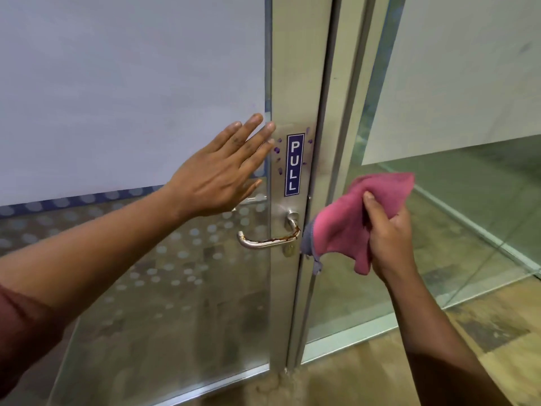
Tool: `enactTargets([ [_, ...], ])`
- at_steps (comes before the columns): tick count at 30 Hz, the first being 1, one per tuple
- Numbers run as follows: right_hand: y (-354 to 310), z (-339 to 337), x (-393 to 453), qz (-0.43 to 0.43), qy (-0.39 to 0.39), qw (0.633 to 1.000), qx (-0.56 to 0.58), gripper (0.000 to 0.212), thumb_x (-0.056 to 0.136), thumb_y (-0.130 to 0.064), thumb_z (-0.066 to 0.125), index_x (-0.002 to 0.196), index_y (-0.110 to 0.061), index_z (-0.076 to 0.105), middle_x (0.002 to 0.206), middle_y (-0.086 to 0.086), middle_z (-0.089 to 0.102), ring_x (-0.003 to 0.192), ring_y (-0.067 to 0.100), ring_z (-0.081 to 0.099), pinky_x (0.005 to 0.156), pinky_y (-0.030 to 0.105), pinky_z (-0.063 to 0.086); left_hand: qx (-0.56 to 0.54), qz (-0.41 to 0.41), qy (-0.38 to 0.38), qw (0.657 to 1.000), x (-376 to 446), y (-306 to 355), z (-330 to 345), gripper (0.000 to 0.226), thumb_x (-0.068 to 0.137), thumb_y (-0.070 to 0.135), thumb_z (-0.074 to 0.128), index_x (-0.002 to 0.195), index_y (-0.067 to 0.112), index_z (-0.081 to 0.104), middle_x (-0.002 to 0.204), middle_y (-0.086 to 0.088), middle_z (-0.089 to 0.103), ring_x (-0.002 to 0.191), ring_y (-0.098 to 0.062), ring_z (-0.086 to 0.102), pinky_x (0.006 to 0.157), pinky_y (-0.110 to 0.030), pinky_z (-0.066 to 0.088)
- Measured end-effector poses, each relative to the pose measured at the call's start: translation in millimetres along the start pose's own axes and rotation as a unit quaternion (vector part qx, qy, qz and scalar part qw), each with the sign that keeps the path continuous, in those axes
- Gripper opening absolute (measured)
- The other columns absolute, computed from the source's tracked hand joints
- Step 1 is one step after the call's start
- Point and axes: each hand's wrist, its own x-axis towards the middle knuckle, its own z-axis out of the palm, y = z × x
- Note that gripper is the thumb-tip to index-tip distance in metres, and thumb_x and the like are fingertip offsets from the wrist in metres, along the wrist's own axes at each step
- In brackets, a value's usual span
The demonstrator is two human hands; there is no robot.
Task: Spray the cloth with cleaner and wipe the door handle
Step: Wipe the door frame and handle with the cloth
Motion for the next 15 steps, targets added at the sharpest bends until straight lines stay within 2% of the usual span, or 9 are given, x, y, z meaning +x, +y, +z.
enactTargets([
  [3, -3, 9, 0, 0.022, 0.002, 0.999, 0.034, 0.008, 0.094, -0.024, 0.062, 0.096, -0.021, 0.069, 0.085, -0.010, 0.076, 0.087, 0.009, 0.069, 0.080, 0.028, 0.056, 0.017, 0.022, 0.011, 1.000, 0, -11, 3, 0.069, 0.107, 0.044, 0.029, 0.158, 0.000, 0.015, 0.169, -0.019, 0.010, 0.157, -0.034, 0.003, 0.128, -0.046, 0.009],
  [6, -9, 19, 3, 0.050, -0.033, 0.998, 0.034, 0.022, 0.090, -0.033, 0.066, 0.106, -0.018, 0.068, 0.093, -0.005, 0.077, 0.096, 0.015, 0.071, 0.083, 0.032, 0.057, 0.029, 0.036, 0.018, 0.999, 4, -22, 2, 0.070, 0.107, 0.043, 0.029, 0.159, 0.001, 0.013, 0.169, -0.019, 0.009, 0.157, -0.033, 0.004, 0.128, -0.046, 0.007],
  [8, -15, 24, 5, 0.056, -0.060, 0.996, 0.020, 0.027, 0.090, -0.026, 0.072, 0.114, -0.017, 0.064, 0.099, -0.003, 0.077, 0.099, 0.018, 0.073, 0.083, 0.030, 0.058, 0.037, 0.043, 0.026, 0.998, 8, -30, 1, 0.070, 0.106, 0.043, 0.029, 0.159, 0.001, 0.012, 0.169, -0.019, 0.008, 0.157, -0.033, 0.005, 0.128, -0.046, 0.007],
  [12, -22, 37, 13, 0.041, -0.096, 0.991, -0.078, 0.032, 0.087, -0.021, 0.076, 0.116, -0.015, 0.064, 0.099, -0.003, 0.078, 0.093, 0.016, 0.075, 0.079, 0.031, 0.062, 0.043, 0.058, 0.038, 0.997, 17, -44, 1, 0.071, 0.106, 0.046, 0.026, 0.159, 0.001, 0.011, 0.169, -0.019, 0.008, 0.157, -0.033, 0.004, 0.128, -0.047, 0.007],
  [15, -21, 48, 22, 0.025, -0.125, 0.985, -0.117, 0.025, 0.091, -0.018, 0.071, 0.115, -0.019, 0.065, 0.099, -0.004, 0.077, 0.092, 0.010, 0.074, 0.077, 0.024, 0.058, 0.039, 0.077, 0.033, 0.996, 24, -47, 2, 0.070, 0.106, 0.046, 0.020, 0.159, 0.000, 0.012, 0.169, -0.019, 0.008, 0.157, -0.034, 0.004, 0.128, -0.047, 0.008],
])
